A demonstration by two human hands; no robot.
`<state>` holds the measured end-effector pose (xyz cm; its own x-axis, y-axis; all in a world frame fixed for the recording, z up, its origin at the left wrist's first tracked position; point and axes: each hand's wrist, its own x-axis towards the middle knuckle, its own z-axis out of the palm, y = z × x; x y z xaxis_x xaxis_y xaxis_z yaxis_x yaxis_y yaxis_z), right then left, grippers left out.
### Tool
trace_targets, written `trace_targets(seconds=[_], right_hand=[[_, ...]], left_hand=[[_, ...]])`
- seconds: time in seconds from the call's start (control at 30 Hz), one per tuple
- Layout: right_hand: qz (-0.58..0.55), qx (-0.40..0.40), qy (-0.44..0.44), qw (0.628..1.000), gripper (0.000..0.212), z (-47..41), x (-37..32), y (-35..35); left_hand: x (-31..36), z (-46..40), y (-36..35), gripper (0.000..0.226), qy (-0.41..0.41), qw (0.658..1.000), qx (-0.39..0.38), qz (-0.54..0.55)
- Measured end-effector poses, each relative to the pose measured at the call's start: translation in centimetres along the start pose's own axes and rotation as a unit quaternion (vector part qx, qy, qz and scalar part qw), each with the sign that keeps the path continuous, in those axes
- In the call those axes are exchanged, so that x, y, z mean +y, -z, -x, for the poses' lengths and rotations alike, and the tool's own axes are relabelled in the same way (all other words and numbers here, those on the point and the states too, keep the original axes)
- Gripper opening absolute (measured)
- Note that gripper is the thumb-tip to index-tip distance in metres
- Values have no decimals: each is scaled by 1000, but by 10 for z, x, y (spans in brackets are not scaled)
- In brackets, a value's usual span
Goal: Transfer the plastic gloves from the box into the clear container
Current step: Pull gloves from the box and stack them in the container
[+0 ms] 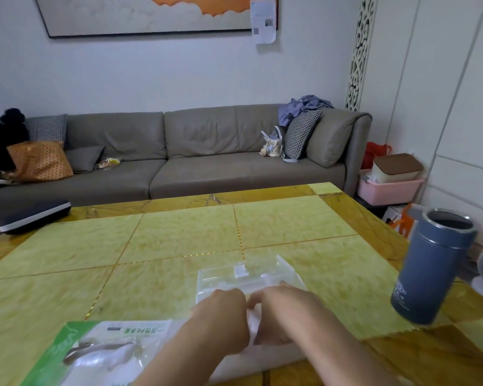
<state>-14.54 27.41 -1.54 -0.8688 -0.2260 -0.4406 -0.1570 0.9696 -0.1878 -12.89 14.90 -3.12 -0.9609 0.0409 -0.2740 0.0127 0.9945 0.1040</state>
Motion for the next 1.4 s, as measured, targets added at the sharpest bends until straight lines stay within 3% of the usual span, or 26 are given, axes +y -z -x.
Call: trace_targets(seconds=[0.2,0.33,0.5,0.63,0.7,0.8,0.87,0.97,1.03,1.2,1.4], right_hand=[[2,-19,-21,1000,62,-7,0,0],[-1,-59,-30,998,73,-11,0,2],[-7,-75,-38,996,74,-13,-2,4],[10,-86,-41,995,76,-16,-5,3],[26,-94,-43,994,74,-19,-7,3],[29,-102,-33,994,71,-17,-7,5],[23,-86,-16,996,63,-20,-7,1],[45,-84,-34,995,46,-38,-5,-12],[51,-70,-23,996,34,-28,-7,-8],[1,-72,-23,997,62,-15,-5,-2],[-27,-42,-17,999,53,-12,-5,-5]], left_hand=[[8,-9,-2,24,13,999,-35,-15],[2,-16,-7,31,-5,999,-29,-16],[-5,-21,-8,12,-8,999,-29,9],[-10,-18,-9,19,-24,999,-34,19],[-10,-7,-4,18,-26,1000,-6,16],[-7,15,3,37,-49,996,76,-12],[2,30,9,28,-81,991,92,-53],[13,38,12,16,-82,994,54,-52],[14,35,6,28,-40,999,29,-4],[8,18,-7,43,20,997,-17,68],[5,8,-3,59,49,988,-79,121]])
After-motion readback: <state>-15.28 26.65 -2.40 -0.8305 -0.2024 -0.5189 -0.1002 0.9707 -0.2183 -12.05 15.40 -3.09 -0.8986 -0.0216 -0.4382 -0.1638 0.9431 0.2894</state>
